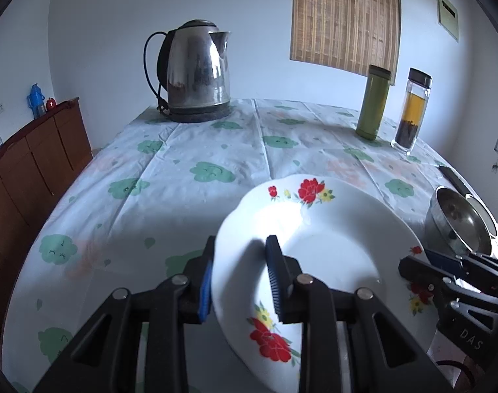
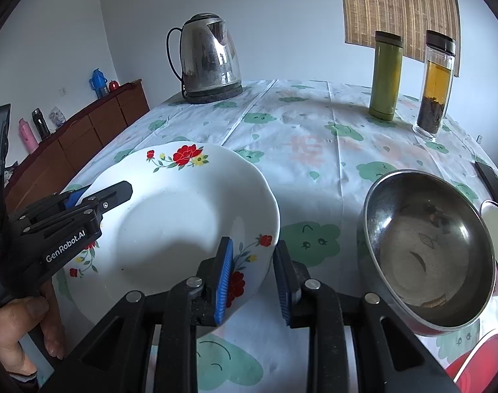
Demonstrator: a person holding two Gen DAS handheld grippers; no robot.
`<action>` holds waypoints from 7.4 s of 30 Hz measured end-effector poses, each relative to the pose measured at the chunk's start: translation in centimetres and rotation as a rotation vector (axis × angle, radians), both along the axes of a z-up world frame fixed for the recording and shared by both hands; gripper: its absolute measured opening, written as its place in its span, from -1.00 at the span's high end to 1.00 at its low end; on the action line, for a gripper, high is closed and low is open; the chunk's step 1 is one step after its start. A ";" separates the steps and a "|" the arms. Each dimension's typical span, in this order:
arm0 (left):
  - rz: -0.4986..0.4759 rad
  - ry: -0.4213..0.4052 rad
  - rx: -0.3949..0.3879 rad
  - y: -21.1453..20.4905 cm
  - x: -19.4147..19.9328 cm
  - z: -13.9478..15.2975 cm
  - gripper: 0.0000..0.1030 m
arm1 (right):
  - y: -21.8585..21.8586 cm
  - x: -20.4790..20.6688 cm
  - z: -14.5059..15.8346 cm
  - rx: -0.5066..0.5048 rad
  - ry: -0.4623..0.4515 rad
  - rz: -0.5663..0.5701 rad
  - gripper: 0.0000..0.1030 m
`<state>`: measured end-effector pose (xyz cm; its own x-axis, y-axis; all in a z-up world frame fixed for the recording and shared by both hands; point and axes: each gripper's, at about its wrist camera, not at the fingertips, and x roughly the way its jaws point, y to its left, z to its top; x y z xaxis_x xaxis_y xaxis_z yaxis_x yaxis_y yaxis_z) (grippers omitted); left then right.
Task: Organize plates and bowls
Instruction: 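Lower the red-flower plate onto the stack and open the right gripper, then move the right gripper to the rim of the pink plastic bowl, then close the right gripper on the pink bowl rim, then lift the pink bowl with the right gripper over the red-rimmed bowl, then lower the pink bowl into the red-rimmed bowl and open the right gripper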
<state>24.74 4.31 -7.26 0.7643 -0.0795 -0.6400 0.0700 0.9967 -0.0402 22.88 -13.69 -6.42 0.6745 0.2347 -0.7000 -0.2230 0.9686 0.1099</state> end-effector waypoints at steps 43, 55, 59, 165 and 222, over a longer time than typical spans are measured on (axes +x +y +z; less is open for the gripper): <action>0.024 -0.006 0.006 0.5 -0.2 -0.4 -0.10 | 1.2 -0.8 0.9 -0.079 -0.097 0.037 0.02; 0.034 -0.023 0.012 0.7 -0.4 -0.2 -0.50 | 1.4 -1.8 2.2 -0.106 -0.162 0.037 -0.20; 0.018 -0.062 0.001 0.5 -1.1 0.3 -0.74 | 1.4 -2.9 2.9 -0.082 -0.213 0.048 -0.21; -0.418 -0.067 -0.103 -20.5 -8.7 7.1 0.69 | -19.4 -13.3 7.9 0.099 -0.260 -0.111 0.74; -0.285 -0.002 -0.121 -20.0 -0.3 3.9 0.69 | -18.9 -3.0 4.7 0.109 -0.201 -0.089 0.73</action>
